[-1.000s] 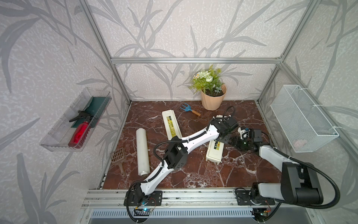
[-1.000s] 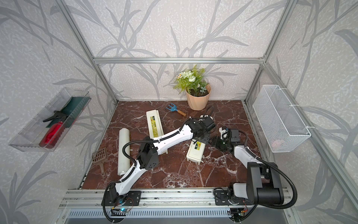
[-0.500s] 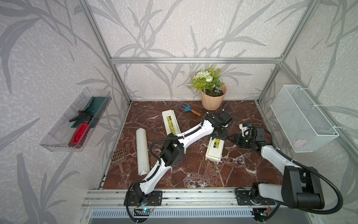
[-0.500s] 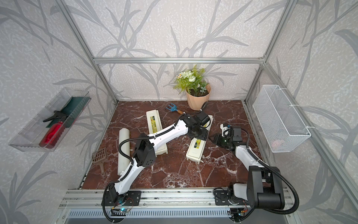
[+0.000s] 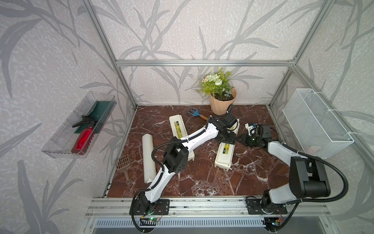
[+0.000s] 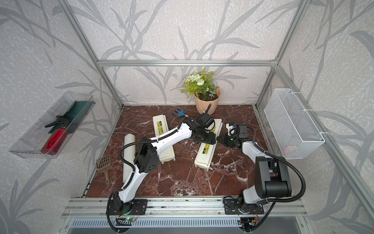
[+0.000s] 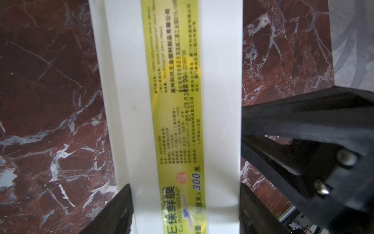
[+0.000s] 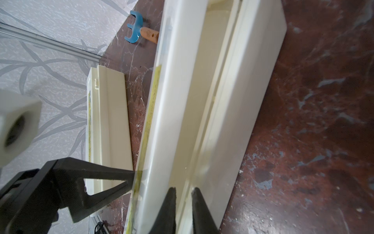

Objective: Put plastic wrap rolls into dispensers
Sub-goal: Open the lid of the plastic wrap cutting box.

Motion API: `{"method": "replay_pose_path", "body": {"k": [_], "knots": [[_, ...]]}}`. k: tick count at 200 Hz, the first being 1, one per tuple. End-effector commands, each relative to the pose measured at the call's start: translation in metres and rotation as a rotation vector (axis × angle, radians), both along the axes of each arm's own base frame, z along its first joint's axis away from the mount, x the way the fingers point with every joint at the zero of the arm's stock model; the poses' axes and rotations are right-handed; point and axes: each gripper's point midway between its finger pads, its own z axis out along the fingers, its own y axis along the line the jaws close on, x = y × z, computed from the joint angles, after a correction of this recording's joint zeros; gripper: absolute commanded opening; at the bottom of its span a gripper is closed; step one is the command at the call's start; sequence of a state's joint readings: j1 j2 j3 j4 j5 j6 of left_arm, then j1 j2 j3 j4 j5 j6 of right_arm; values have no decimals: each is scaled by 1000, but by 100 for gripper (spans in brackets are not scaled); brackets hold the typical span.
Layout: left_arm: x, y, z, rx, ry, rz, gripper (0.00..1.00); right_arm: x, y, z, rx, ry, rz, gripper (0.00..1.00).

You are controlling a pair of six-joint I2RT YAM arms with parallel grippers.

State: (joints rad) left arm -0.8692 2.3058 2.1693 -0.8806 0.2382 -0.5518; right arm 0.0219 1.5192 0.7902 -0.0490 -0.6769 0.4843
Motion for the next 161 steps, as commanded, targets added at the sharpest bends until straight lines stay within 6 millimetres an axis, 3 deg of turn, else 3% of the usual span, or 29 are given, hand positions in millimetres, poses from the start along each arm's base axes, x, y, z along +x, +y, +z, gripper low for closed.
{"method": "replay_pose_path", "body": {"k": [1,23,75,97,132,161], "knots": [[3,-5,18,-60,-25,-10,50,13,15,20,23,-70,36,18],[10,5,27,-44,-65,17,67,17,21,24,26,-74,51,18],[36,36,75,-107,-214,95,87,24,39,44,48,-121,82,18],[44,52,92,-124,-253,117,89,31,55,52,51,-133,117,18],[57,94,122,-60,-377,172,89,41,77,44,38,-114,151,18],[55,123,110,20,-369,177,87,42,72,39,-4,-101,135,19]]}}
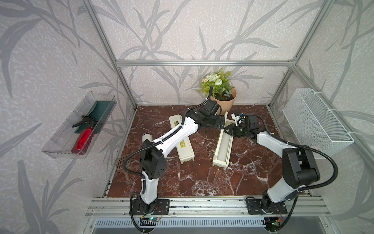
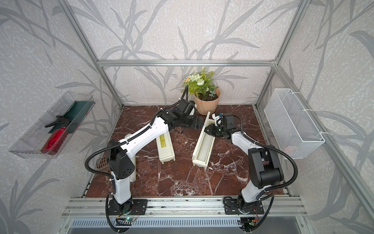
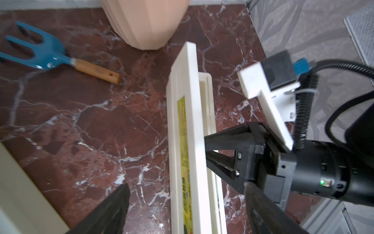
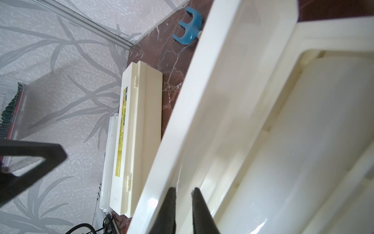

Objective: Put plastic wrap rolls into dispensers
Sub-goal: Open the lid of the plastic wrap cutting box.

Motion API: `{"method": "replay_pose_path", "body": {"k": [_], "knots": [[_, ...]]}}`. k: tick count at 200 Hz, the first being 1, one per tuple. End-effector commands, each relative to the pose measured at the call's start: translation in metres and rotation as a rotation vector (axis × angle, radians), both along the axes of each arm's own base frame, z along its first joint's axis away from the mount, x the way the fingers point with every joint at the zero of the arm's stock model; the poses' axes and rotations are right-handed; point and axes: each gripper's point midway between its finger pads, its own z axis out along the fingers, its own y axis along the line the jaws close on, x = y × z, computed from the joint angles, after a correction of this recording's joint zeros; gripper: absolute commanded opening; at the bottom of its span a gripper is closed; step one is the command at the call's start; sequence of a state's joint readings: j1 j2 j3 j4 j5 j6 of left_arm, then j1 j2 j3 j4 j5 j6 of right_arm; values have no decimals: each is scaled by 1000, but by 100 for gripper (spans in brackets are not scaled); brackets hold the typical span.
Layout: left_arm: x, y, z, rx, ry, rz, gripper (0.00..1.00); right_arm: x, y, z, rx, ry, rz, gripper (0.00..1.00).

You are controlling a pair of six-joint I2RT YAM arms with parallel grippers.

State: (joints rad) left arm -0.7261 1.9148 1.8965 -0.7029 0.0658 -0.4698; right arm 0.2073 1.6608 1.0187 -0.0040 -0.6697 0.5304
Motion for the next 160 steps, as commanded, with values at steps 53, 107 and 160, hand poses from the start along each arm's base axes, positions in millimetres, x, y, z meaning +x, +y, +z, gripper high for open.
{"method": "replay_pose_path", "body": {"k": [53,107,160], "knots": [[-9,32,-59,184,88,-9,84,10,-15,16,-97,-32,-45,33],[-14,45,-85,261,146,5,82,-14,-81,-12,-294,59,-228,37],[-1,91,-70,293,111,124,83,-12,-77,-45,-319,138,-181,39]]}}
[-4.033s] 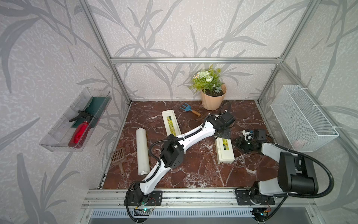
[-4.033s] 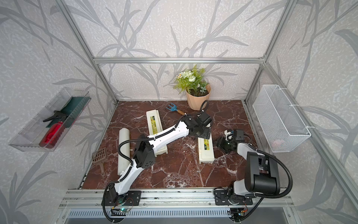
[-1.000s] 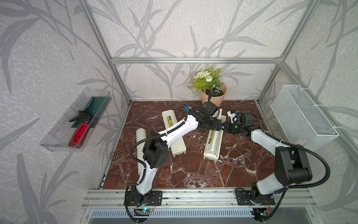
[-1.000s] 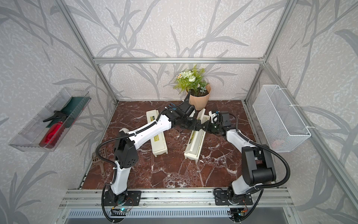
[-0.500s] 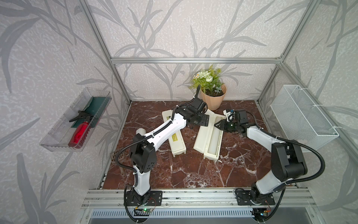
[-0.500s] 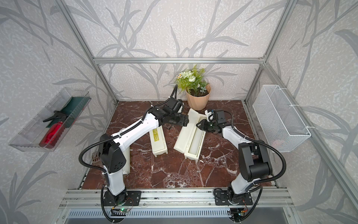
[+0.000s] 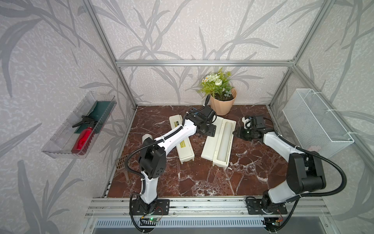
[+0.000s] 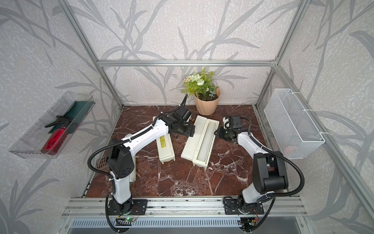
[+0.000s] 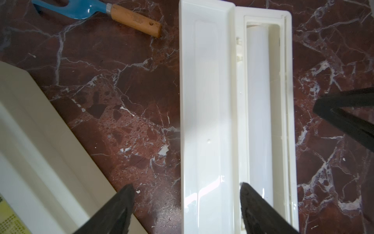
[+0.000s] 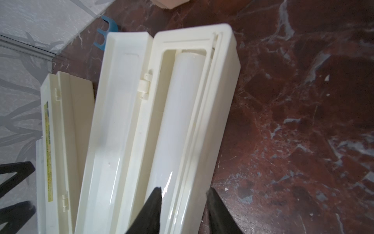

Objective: Put plastic wrap rolls into dispensers
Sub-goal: Open the lid of the plastic wrap cutting box, then move the plastic wrap cutting box to the center of the board.

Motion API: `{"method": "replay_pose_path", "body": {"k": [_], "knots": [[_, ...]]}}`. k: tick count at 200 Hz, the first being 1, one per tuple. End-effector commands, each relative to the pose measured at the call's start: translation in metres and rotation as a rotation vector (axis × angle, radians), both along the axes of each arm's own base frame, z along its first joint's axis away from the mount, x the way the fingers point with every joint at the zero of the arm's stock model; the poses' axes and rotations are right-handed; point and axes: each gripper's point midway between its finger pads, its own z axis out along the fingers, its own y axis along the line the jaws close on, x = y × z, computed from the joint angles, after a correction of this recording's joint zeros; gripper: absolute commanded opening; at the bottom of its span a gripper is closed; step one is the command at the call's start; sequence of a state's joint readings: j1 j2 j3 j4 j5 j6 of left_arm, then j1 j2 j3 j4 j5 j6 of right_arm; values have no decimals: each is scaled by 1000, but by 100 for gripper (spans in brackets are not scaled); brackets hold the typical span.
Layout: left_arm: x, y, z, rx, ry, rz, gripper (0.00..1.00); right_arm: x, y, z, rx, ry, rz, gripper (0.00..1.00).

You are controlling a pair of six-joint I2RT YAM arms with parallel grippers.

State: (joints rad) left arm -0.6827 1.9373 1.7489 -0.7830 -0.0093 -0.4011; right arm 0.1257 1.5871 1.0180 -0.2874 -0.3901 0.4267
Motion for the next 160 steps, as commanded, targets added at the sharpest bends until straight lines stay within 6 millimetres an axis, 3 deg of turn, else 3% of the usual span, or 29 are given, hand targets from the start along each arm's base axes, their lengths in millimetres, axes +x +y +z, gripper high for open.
{"method": "replay_pose_path", "body": {"k": [1,32,61,72,114,135,160], "knots": [[6,41,11,60,-24,88,84,-1,1,-15,-23,32,19,39],[9,88,12,68,-25,198,86,7,7,-22,-18,23,43,39],[8,127,14,74,-46,285,87,17,14,-18,-5,5,65,39],[8,141,12,81,-54,317,88,18,16,-30,-26,44,77,39],[7,184,-5,104,-11,409,88,31,4,-42,-169,90,130,35],[7,196,-12,118,18,433,90,41,-4,-29,-225,69,142,35],[6,205,-17,135,68,459,93,52,-1,9,-197,-33,152,39]]}}
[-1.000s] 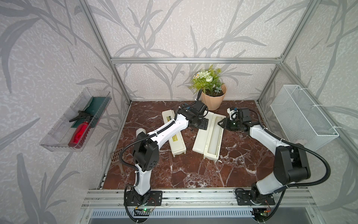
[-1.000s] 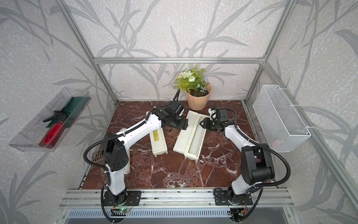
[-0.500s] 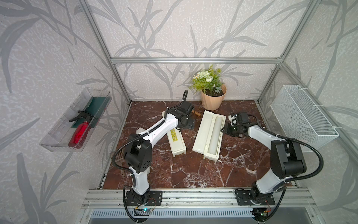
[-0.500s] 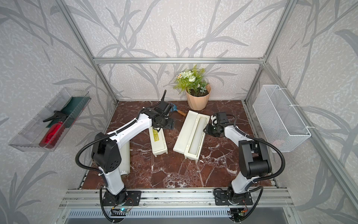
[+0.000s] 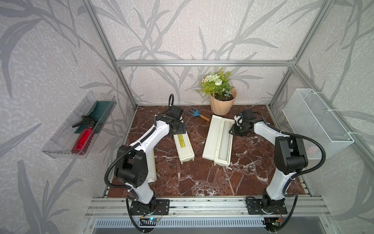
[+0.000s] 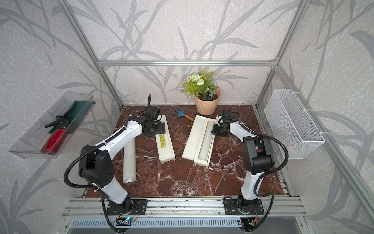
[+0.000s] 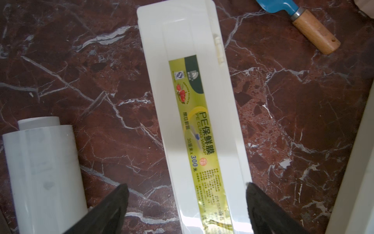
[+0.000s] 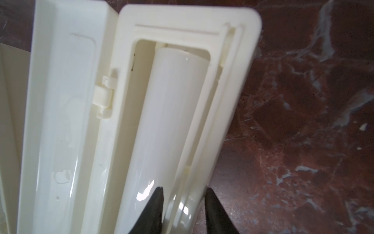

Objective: Put plastic wrap rolls into dispensers
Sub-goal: Move the plastic wrap cutting box to the center of the board.

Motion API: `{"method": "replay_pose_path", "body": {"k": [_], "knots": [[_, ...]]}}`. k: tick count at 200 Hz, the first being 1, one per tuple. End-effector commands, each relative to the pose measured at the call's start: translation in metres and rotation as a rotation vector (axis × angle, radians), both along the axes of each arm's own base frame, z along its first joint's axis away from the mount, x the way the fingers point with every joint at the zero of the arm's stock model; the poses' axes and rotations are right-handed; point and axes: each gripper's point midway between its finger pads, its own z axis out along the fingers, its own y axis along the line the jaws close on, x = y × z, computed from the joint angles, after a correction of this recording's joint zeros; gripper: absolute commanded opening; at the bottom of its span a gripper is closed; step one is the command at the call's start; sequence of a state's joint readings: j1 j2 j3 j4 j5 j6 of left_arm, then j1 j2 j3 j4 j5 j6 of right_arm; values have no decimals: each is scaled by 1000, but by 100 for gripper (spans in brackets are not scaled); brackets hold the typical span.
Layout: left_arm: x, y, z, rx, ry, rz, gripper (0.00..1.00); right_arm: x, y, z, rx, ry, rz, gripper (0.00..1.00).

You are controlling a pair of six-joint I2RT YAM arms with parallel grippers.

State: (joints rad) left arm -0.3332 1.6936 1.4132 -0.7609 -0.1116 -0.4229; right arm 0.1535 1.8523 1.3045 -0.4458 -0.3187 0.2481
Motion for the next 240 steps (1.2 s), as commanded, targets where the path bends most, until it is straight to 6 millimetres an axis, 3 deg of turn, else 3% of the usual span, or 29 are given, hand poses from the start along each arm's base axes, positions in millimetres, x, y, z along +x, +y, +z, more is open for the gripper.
{"method": "replay_pose_path", "body": {"k": [1,25,52,59,106,134,173,211,240], "knots": [[-5,13,-4,21,55,47,93,9,-7,37,-30,-92,29,39],[-6,16,-7,25,85,61,94,13,3,73,27,-162,48,42],[-7,16,-13,36,117,64,96,9,13,98,46,-204,66,42],[-7,16,-16,34,127,64,97,5,17,114,53,-238,76,43],[-2,3,-30,-27,155,71,99,-22,60,131,91,-255,156,48],[7,-14,-22,-115,106,44,99,-39,98,123,101,-243,220,51],[12,-25,-30,-143,107,13,100,-47,158,110,156,-222,293,53],[10,-20,-61,-84,175,1,100,-45,220,73,158,-159,367,54],[7,-18,-77,-62,219,-15,99,-37,238,40,138,-96,335,54]]}}
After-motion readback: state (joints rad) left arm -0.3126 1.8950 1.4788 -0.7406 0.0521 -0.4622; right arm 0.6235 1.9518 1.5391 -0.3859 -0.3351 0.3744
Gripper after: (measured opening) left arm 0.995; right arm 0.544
